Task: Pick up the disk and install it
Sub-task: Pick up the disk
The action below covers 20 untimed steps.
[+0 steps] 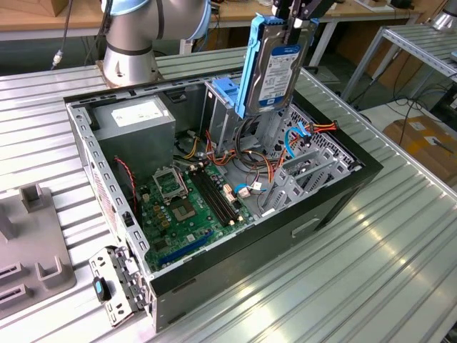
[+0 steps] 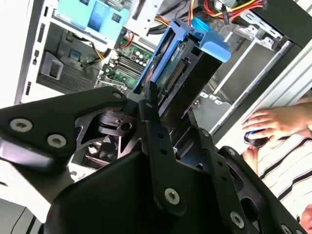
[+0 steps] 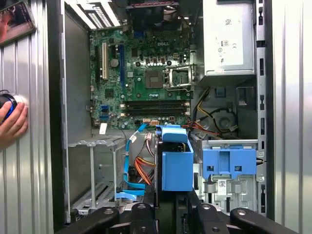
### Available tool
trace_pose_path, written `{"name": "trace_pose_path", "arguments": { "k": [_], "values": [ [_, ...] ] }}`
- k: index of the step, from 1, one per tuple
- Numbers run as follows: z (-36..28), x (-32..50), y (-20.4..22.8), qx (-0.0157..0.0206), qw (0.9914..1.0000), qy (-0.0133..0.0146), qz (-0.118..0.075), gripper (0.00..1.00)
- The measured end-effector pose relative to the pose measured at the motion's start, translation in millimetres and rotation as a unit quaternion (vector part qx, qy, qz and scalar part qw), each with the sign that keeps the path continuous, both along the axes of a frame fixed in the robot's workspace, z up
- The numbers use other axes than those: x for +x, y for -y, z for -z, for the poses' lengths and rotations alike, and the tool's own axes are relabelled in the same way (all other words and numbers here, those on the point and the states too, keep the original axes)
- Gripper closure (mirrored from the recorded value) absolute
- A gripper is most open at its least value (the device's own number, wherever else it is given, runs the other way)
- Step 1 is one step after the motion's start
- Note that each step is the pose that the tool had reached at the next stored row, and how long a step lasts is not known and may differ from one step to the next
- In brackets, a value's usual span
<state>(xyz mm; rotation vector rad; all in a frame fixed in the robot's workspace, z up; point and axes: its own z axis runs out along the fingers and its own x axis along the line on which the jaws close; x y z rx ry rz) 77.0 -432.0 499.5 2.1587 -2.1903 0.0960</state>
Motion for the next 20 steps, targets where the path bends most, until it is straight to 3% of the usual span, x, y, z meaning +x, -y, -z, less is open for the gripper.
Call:
{"name": "trace_pose_path", "arguments": {
  "k": [3,8,18,20],
  "values": [
    [0.0,0.0,11.7,0.0003,1.0,0.0,0.0,0.65],
    [-1.2,0.0,16.5,0.0011,1.0,0.0,0.0,0.65],
    [-1.2,0.5,16.6,0.0013,1.0,0.0,0.0,0.65],
    [-1.2,7.1,16.6,0.0013,1.0,0.0,0.0,0.65]
  ]
}}
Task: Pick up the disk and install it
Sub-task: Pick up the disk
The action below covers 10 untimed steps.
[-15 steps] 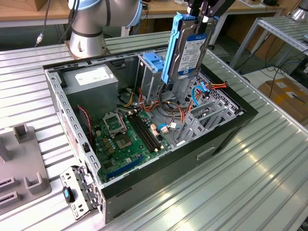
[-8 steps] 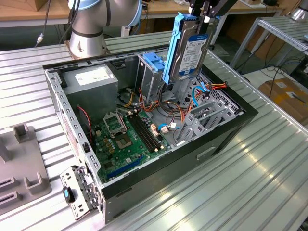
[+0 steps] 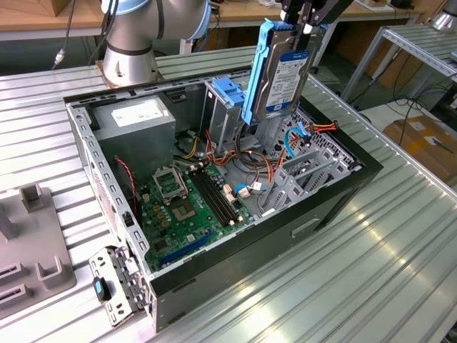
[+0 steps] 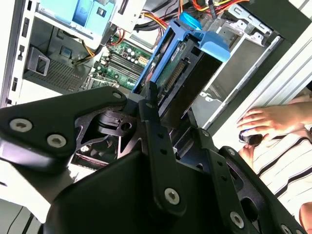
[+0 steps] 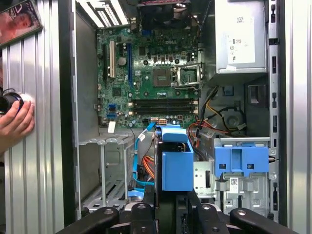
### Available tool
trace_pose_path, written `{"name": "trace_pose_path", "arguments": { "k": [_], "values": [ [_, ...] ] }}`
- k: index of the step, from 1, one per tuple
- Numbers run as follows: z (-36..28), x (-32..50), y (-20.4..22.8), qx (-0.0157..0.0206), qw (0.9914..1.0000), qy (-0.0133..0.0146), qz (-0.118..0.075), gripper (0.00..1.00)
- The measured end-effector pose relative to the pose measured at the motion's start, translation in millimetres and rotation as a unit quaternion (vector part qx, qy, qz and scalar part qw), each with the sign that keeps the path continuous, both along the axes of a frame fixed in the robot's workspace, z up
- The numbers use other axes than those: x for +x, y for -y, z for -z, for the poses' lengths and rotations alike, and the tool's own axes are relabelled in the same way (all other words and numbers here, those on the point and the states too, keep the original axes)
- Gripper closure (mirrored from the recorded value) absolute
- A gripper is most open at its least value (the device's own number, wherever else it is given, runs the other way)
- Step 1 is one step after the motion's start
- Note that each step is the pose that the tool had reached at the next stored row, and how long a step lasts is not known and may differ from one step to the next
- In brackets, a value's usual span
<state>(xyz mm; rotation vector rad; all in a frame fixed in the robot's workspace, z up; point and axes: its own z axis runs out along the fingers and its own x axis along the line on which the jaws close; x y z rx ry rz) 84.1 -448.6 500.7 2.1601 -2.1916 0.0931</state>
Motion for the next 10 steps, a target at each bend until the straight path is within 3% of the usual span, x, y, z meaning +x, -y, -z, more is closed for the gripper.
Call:
{"name": "trace_pose_path", "arguments": {
  "k": [6,8,10],
  "values": [
    [0.0,26.9,0.0,0.0,1.0,0.0,0.0,0.65],
    [0.0,28.8,1.1,0.0,1.0,0.0,0.0,0.65],
    [0.0,28.9,5.4,0.0,1.0,0.0,0.0,0.65]
  ]
}}
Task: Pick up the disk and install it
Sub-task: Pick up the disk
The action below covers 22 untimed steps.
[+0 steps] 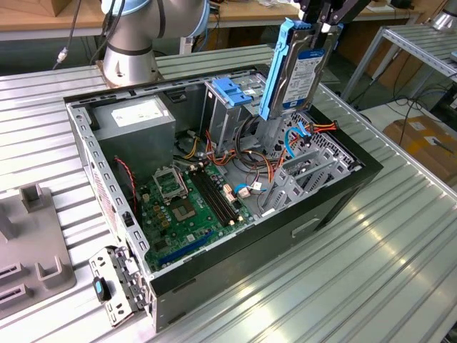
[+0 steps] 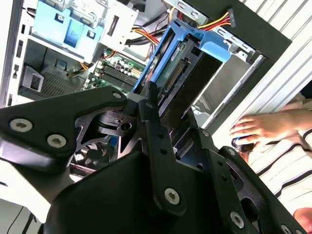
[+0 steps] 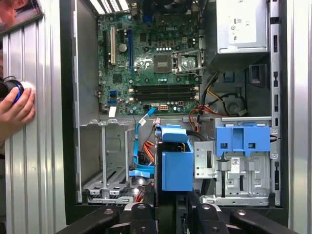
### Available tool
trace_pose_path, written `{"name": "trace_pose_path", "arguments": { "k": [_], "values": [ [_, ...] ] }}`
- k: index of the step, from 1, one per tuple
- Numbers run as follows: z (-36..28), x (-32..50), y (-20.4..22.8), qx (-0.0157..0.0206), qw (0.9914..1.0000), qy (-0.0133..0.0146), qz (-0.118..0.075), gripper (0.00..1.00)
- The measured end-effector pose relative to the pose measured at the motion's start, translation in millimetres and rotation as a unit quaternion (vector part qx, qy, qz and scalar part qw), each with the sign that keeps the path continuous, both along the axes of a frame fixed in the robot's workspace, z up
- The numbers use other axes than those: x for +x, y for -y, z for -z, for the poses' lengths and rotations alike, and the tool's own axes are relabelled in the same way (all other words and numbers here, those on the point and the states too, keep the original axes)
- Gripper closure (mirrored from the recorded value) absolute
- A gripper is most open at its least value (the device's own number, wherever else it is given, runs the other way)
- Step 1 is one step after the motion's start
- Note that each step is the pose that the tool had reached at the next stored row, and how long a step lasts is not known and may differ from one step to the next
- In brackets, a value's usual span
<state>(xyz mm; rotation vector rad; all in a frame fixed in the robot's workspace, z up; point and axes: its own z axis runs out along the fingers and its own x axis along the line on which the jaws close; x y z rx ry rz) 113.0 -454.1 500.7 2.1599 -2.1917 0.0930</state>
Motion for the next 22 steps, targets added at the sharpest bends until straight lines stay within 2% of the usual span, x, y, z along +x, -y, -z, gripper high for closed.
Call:
{"name": "trace_pose_path", "arguments": {
  "k": [1,5,13,14,16,18,19,20,22],
  "values": [
    [0.0,0.1,3.5,0.0,1.0,0.0,0.0,0.65],
    [0.0,0.8,23.3,0.0,1.0,0.0,0.0,0.65],
    [0.0,2.2,44.9,0.0,1.0,0.0,0.0,0.65],
    [0.0,2.5,50.5,0.0,1.0,0.0,0.0,0.65],
    [-0.1,2.9,56.4,-0.0001,1.0,0.0,0.0,0.65],
    [0.0,3.3,66.3,0.0,1.0,0.0,0.0,0.65],
    [0.0,3.4,74.7,0.0,1.0,0.0,0.0,0.65],
    [1.2,3.6,78.9,0.0055,0.99998,0.0,0.0,0.65],
    [1.9,3.8,82.2,0.0095,0.99996,0.0,0.0,0.65]
  ]
}}
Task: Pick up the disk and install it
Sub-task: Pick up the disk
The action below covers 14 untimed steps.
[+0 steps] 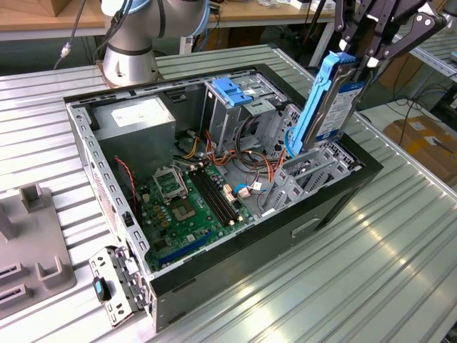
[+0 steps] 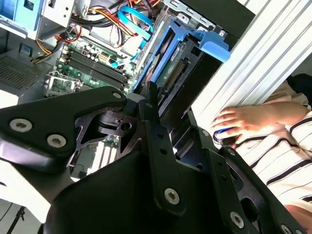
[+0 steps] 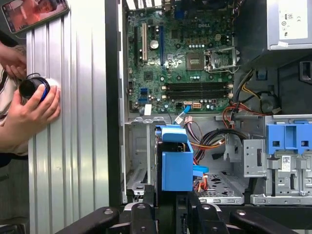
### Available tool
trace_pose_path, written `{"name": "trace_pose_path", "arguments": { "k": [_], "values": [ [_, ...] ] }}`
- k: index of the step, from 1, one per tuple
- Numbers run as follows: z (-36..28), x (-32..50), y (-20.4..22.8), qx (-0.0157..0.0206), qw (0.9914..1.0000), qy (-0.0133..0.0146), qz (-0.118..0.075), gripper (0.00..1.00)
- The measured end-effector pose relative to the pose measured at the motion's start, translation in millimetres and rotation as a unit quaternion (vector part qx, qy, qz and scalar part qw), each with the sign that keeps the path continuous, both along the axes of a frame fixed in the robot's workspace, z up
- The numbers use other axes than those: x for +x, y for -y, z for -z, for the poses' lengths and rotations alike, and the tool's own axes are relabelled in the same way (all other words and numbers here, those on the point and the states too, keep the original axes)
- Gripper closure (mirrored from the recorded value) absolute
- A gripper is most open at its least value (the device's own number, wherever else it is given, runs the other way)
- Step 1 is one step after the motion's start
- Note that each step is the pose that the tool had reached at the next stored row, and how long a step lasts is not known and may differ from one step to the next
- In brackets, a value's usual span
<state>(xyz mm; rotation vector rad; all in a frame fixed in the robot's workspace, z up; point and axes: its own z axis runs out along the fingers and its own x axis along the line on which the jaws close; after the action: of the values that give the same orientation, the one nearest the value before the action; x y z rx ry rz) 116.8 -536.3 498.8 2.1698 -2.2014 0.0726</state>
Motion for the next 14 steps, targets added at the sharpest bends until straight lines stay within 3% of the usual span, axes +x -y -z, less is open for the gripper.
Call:
{"name": "trace_pose_path", "arguments": {
  "k": [3,5,8,11,14],
  "values": [
    [2.9,0.7,6.0,0.0029,1.0,0.0,0.0,0.65],
    [5.3,0.7,7.7,0.0043,0.99999,0.0,0.0,0.65],
    [8.2,0.8,9.5,0.0107,0.99994,0.0,0.0,0.65],
    [10.4,0.8,11.4,0.0216,0.99977,0.0,0.0,0.65],
    [14.1,0.9,14.9,0.0237,0.99972,0.0,0.0,0.65]
  ]
}}
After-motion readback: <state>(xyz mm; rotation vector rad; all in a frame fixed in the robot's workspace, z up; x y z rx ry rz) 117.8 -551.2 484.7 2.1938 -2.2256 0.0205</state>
